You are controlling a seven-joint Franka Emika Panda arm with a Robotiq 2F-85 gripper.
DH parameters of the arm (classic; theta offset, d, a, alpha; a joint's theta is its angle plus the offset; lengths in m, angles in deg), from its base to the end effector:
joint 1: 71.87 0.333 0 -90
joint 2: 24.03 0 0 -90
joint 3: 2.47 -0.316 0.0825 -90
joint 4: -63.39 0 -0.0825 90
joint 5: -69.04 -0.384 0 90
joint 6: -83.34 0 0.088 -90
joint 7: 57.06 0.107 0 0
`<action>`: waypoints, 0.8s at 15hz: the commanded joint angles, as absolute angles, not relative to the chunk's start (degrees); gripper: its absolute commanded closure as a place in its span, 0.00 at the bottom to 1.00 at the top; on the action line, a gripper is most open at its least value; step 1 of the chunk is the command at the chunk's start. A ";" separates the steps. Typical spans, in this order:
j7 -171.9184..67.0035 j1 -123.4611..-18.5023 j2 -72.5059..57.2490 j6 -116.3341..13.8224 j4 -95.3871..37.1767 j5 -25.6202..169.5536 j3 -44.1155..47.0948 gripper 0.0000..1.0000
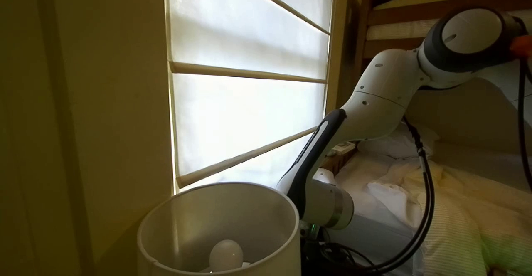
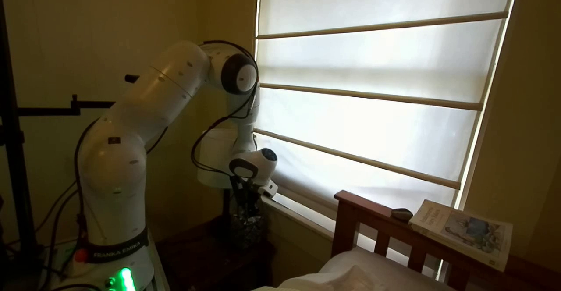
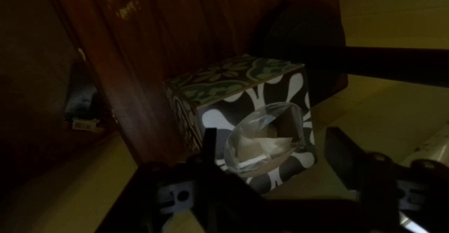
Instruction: Put the tissue dispenser on the table on the left
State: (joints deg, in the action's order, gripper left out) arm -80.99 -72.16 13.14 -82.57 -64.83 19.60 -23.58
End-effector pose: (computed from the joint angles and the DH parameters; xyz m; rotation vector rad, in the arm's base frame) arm 0.4862 0.1563 0.0856 -2.7112 0.1886 0.0336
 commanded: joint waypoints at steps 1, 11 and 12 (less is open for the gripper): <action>-80.06 -74.74 12.16 -84.42 -66.17 15.99 -24.15 0.00; -66.12 -69.91 3.32 -91.23 -81.00 16.18 -12.43 0.00; -64.24 -67.75 2.04 -91.66 -84.04 17.18 -9.65 0.00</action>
State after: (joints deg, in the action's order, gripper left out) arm -72.12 -74.61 8.68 -89.67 -74.09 14.94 -16.08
